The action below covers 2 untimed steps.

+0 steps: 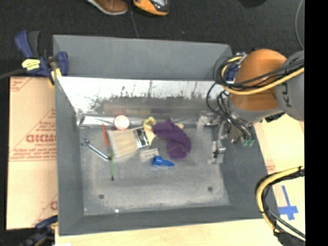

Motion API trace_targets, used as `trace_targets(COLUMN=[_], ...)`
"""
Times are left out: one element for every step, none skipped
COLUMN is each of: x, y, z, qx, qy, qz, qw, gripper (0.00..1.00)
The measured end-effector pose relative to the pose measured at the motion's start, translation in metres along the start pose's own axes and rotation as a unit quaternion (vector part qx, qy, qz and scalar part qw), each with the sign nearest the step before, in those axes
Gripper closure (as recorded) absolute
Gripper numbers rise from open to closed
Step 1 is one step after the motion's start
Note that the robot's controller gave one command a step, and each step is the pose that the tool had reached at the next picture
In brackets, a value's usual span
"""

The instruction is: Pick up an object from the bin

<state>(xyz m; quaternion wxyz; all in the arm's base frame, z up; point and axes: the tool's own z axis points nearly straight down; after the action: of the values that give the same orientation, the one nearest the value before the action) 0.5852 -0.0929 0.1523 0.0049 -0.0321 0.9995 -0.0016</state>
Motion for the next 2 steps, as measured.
trace_targets(x=[-0.026, -0.057], y=[0.026, 0.088], z=[0.007, 0.042], qx=[0.0, -0.002], qy=[0.0001, 0.0018], qz=[0.002, -0.051], qw=[1.0, 0.9987], gripper=[0.0, 0.0])
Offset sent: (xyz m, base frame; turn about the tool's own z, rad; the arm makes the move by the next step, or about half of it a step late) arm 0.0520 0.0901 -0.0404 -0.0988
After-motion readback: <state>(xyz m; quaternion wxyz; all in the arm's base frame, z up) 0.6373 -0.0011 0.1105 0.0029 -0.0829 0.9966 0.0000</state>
